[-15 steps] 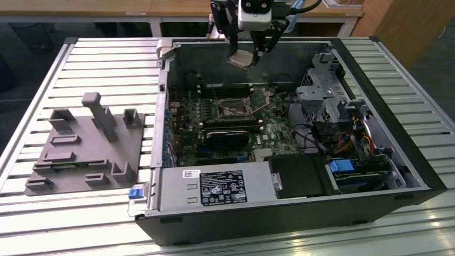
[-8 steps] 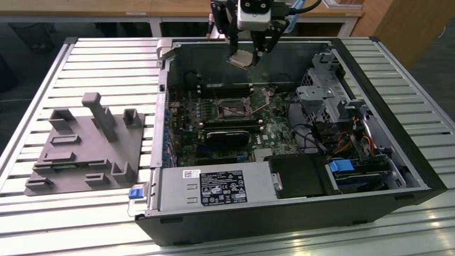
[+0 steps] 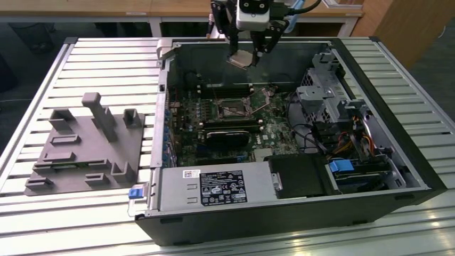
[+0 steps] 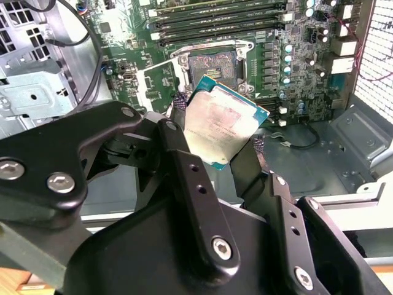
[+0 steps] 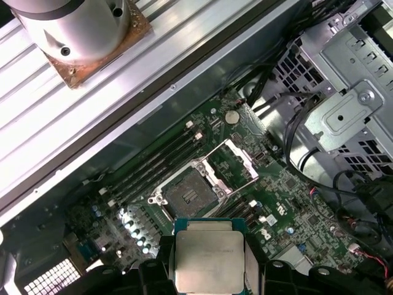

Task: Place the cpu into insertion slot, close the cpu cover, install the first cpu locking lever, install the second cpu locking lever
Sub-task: 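Place the cpu into insertion slot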

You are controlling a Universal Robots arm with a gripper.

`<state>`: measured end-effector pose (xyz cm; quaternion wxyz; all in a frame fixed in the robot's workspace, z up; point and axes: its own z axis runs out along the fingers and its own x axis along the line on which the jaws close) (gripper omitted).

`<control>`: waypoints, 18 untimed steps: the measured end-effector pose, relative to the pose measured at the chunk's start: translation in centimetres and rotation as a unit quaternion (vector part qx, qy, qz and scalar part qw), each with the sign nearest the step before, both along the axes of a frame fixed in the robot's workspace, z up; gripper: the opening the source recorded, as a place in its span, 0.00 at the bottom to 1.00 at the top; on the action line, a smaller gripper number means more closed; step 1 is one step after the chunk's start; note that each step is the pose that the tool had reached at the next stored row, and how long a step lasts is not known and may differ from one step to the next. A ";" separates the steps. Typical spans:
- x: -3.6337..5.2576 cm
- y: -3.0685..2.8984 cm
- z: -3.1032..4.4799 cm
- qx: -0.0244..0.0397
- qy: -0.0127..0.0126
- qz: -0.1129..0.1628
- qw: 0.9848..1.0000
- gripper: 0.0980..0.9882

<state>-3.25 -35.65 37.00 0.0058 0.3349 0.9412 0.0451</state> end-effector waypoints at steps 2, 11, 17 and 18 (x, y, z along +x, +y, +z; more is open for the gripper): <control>0.00 0.00 -0.02 0.000 0.000 -0.003 1.000 0.50; -0.02 0.01 -0.12 0.000 0.000 -0.017 1.000 0.50; -0.06 0.02 -0.18 0.000 0.000 -0.028 1.000 0.50; -0.06 0.02 -0.18 0.000 0.000 -0.030 1.000 0.50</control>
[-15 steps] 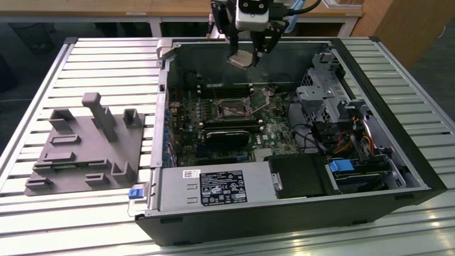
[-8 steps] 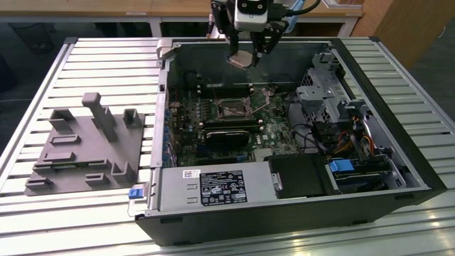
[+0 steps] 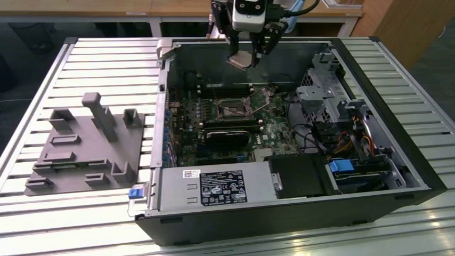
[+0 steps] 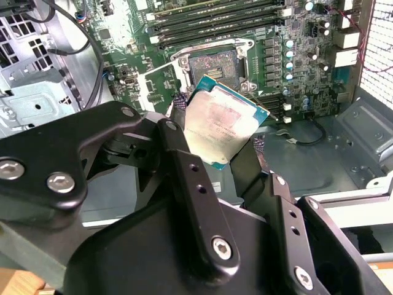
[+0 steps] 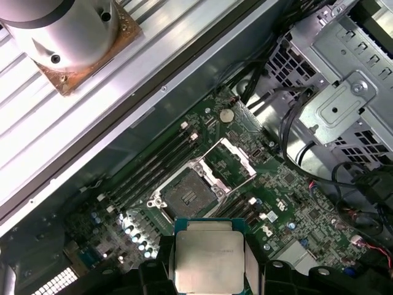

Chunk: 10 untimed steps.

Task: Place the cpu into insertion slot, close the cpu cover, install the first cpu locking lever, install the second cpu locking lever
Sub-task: 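Place the cpu into insertion slot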

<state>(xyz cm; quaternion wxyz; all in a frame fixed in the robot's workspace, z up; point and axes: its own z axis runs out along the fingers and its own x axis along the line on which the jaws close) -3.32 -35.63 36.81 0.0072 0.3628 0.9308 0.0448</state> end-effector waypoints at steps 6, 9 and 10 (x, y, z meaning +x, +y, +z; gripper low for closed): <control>-0.03 0.00 -0.04 0.000 0.000 -0.012 1.000 0.50; -0.05 0.00 -0.05 0.000 0.000 -0.018 1.000 0.50; -0.05 0.00 -0.06 0.000 0.000 -0.020 1.000 0.50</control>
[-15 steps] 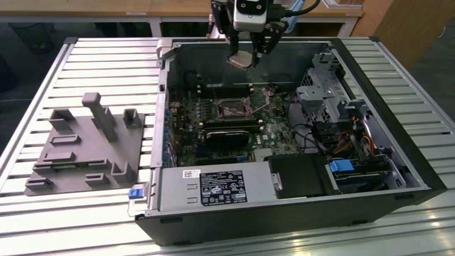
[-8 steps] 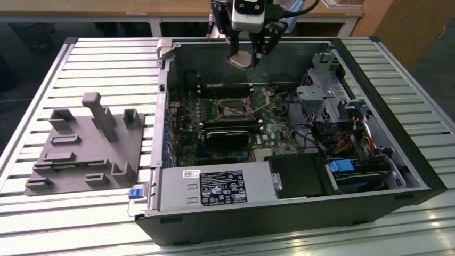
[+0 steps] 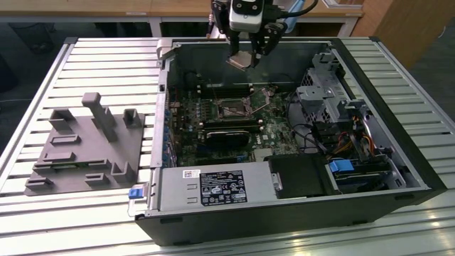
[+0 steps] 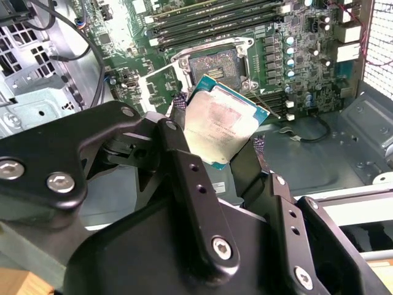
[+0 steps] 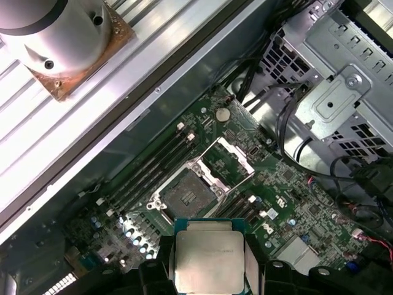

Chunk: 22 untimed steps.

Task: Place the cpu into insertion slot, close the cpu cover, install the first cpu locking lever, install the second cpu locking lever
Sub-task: 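Place the cpu into insertion slot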

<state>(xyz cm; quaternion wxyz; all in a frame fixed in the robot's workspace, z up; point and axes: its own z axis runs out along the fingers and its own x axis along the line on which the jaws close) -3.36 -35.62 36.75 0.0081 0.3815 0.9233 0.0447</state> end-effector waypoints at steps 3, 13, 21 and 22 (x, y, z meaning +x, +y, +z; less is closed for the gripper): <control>-0.01 0.00 -0.02 0.000 0.000 -0.006 1.000 0.50; -0.15 0.00 -0.11 0.000 0.000 -0.030 1.000 0.50; -0.26 0.00 -0.36 -0.001 0.000 -0.073 0.997 0.50; -0.26 0.00 -0.39 -0.001 0.000 -0.079 0.997 0.50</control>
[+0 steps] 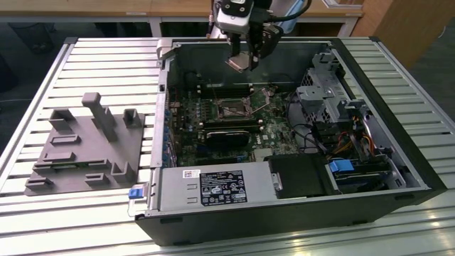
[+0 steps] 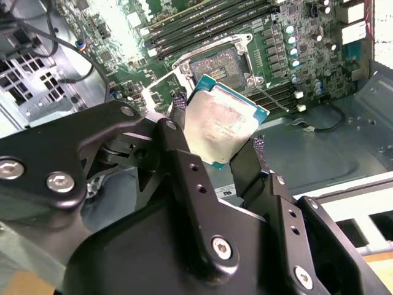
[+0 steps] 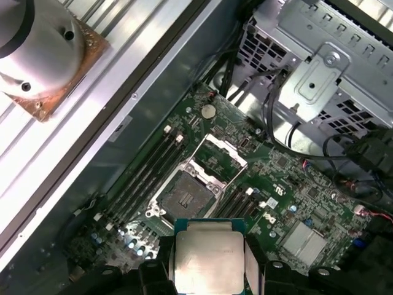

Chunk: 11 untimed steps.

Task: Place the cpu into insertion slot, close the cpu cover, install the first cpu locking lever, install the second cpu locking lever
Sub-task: 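Place the cpu into insertion slot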

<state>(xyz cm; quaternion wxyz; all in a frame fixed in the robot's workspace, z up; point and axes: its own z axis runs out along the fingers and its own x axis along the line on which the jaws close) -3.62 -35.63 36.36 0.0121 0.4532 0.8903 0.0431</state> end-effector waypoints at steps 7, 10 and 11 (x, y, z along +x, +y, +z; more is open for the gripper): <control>0.00 0.00 -0.16 0.000 0.000 -0.040 0.999 0.50; 0.00 0.01 -0.24 0.000 0.000 -0.054 0.999 0.50; 0.00 0.01 -0.26 0.000 0.000 -0.059 0.998 0.50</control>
